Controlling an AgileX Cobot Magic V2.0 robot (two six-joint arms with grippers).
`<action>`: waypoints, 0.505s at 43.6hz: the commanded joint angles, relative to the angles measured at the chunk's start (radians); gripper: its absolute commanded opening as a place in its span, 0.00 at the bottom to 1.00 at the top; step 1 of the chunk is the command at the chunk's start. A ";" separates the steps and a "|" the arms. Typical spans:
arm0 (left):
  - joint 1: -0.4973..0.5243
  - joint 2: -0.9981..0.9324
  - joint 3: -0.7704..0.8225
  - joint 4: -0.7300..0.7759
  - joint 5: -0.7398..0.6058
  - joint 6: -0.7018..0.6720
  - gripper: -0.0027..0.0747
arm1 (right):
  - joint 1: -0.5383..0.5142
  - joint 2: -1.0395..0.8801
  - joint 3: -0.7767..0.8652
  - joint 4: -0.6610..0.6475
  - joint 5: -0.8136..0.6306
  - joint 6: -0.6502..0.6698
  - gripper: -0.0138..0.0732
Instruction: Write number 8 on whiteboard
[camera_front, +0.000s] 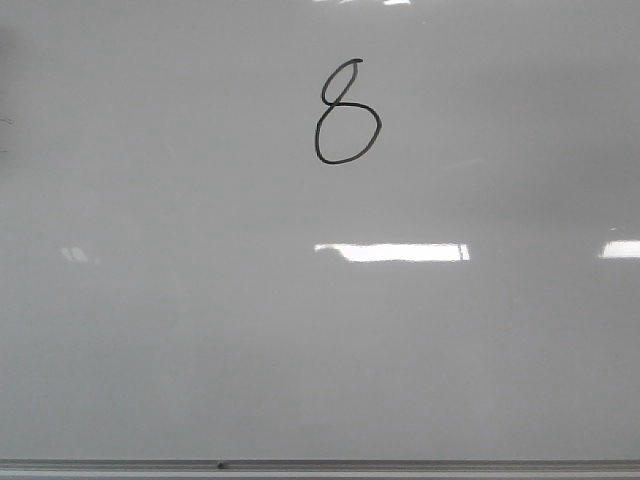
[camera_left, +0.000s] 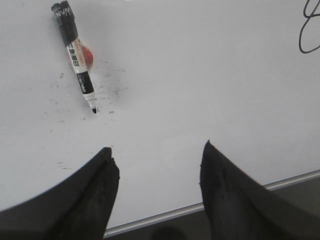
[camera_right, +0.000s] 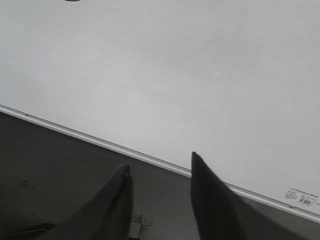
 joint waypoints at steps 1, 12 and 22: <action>-0.006 -0.048 0.010 -0.010 -0.061 -0.001 0.51 | -0.006 0.001 -0.025 -0.018 -0.057 0.005 0.51; -0.006 -0.055 0.021 -0.010 -0.067 -0.005 0.48 | -0.006 0.001 -0.025 -0.018 -0.057 0.005 0.45; -0.006 -0.055 0.021 -0.013 -0.067 -0.033 0.20 | -0.006 0.001 -0.025 -0.018 -0.057 0.005 0.15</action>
